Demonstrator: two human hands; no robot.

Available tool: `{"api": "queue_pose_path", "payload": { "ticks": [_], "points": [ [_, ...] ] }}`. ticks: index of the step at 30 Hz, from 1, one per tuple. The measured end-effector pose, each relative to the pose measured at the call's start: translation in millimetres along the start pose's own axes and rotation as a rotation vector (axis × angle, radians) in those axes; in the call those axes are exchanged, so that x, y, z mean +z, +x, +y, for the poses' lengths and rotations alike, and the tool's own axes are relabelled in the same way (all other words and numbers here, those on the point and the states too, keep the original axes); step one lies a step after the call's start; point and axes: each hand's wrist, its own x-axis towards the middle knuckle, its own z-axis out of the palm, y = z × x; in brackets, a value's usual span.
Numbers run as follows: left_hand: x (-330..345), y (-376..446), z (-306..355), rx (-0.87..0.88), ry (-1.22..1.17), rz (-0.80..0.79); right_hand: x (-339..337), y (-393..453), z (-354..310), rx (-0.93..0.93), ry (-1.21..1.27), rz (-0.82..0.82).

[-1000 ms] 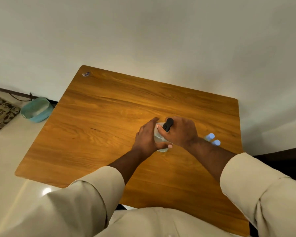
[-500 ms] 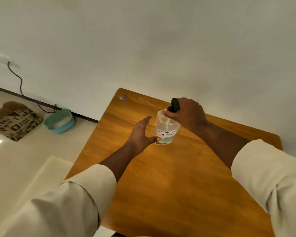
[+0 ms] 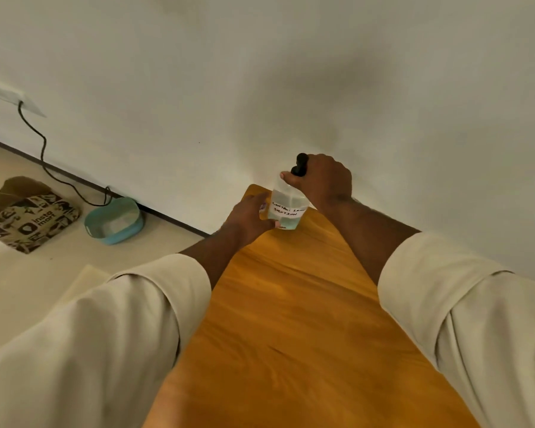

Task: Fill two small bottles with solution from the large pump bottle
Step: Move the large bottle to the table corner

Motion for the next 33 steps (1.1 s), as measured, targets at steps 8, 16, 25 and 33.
{"api": "queue_pose_path", "payload": {
  "ticks": [8,16,25,33],
  "points": [
    [10,16,-5,0.053,-0.119,0.023,13,6,0,0.098,0.045,0.017],
    [41,-25,9,-0.119,-0.116,0.317,3,-59,40,0.025,0.013,-0.122],
    [208,-141,99,0.059,0.153,-0.205,-44,-240,210,0.303,-0.161,-0.388],
    [359,-211,206,0.224,0.312,-0.570,-119,-390,373,0.564,-0.088,-0.216]
  ]
}}
